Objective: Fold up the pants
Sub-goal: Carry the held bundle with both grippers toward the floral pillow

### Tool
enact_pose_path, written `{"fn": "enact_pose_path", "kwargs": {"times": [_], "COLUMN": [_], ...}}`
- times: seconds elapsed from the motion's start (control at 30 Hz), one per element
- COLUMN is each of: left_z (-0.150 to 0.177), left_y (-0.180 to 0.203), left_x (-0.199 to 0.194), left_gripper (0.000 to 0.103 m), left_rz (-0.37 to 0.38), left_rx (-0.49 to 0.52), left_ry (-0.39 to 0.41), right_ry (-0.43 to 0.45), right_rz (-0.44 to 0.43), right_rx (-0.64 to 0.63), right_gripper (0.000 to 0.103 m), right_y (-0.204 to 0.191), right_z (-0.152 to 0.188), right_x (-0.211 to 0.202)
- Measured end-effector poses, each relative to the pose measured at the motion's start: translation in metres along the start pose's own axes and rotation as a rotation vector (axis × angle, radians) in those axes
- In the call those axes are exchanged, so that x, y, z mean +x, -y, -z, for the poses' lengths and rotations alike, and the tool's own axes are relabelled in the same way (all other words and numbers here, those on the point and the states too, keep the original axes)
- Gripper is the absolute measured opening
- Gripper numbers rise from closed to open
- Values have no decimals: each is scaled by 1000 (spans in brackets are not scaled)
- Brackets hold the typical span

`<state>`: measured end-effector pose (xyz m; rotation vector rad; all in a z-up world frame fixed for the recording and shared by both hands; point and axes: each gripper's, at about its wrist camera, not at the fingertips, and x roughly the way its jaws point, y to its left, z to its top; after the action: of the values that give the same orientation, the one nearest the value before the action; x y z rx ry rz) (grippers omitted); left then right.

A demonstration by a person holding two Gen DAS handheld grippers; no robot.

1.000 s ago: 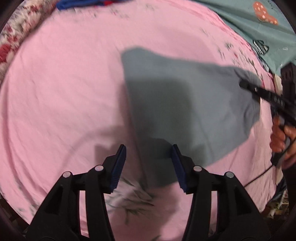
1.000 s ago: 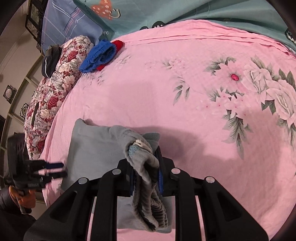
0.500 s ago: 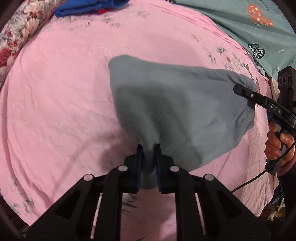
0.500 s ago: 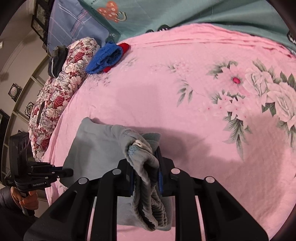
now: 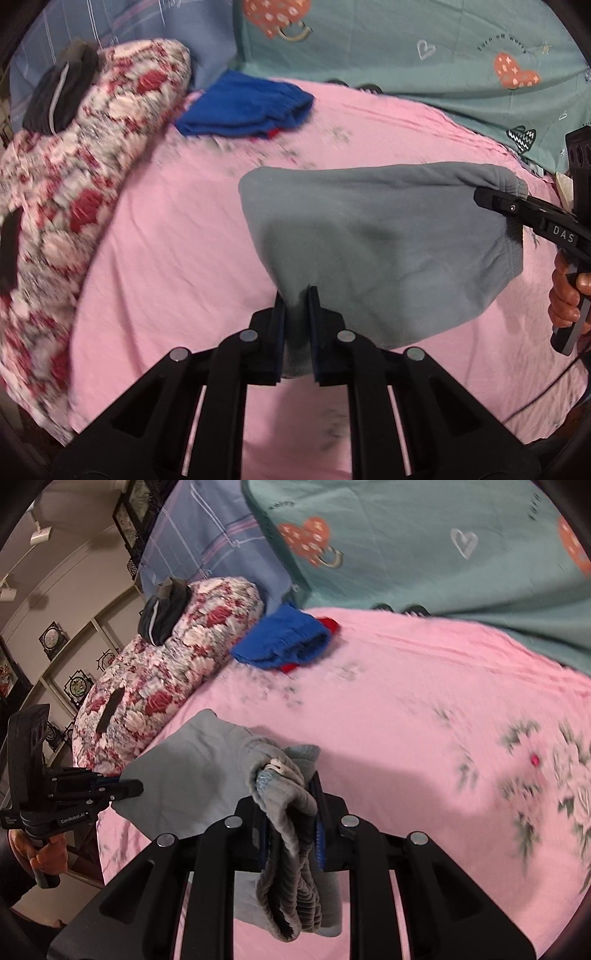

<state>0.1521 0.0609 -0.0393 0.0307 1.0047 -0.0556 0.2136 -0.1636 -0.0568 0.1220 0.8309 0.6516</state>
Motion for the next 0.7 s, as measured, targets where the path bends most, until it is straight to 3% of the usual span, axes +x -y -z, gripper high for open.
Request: {"fn": "enact_pose_path", "kwargs": {"times": [0.2, 0.37, 0.7], "left_z": [-49, -96, -184], "left_y": [-74, -123, -166], "left_x": [3, 28, 77], "left_gripper": [11, 11, 11], "left_rz": [-2, -1, 32], "left_rx": [48, 107, 146], "left_ry": [74, 121, 192], "right_ry": [47, 88, 136], "right_rz": [75, 160, 298], "right_rx": [-3, 46, 20], "right_gripper": [19, 19, 19], "right_y": [-56, -75, -84], "right_z": [-48, -90, -162], "right_x": [56, 101, 162]}}
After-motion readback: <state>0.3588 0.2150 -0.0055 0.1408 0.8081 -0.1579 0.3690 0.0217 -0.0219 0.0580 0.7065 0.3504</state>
